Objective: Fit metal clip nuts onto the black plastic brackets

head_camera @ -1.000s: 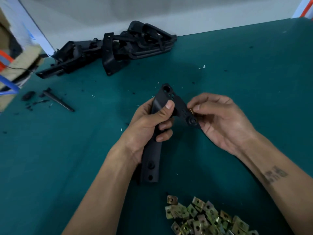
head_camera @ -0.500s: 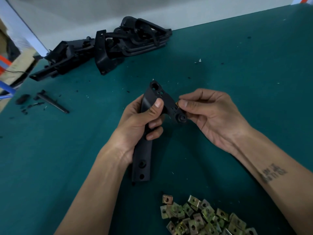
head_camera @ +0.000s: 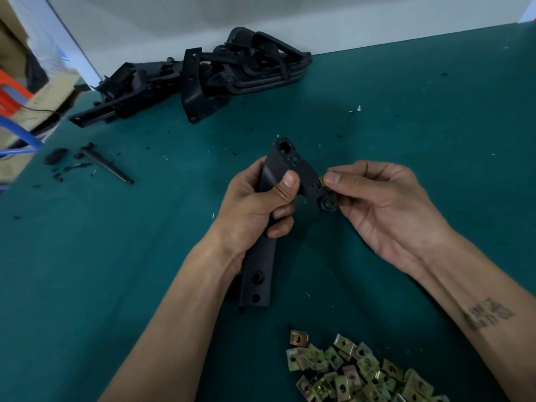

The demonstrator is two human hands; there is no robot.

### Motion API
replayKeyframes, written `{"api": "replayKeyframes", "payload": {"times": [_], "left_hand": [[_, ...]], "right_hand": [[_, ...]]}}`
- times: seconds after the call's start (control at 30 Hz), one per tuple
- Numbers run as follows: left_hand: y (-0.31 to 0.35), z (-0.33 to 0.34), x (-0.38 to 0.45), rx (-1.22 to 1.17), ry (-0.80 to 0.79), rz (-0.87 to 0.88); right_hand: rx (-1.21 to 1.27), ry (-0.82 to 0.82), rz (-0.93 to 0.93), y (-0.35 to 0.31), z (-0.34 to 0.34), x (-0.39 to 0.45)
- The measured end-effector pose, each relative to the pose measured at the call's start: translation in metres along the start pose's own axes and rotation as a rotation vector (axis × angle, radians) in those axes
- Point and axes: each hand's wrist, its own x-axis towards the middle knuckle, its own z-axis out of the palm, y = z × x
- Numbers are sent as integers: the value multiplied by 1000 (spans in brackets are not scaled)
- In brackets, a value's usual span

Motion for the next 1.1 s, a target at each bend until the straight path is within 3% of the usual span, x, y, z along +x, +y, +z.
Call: {"api": "replayKeyframes", "payload": {"times": [0.63, 0.9, 1.1], "left_hand": [[3, 3, -3, -6, -58, -24], [2, 2, -4, -61, -58, -2], [1, -1, -5, -94, -67, 20]], "right_hand": [[-127, -78, 7, -11, -2, -2], [83, -84, 50, -3, 3, -11], [100, -190, 39, 3, 0, -12]]}}
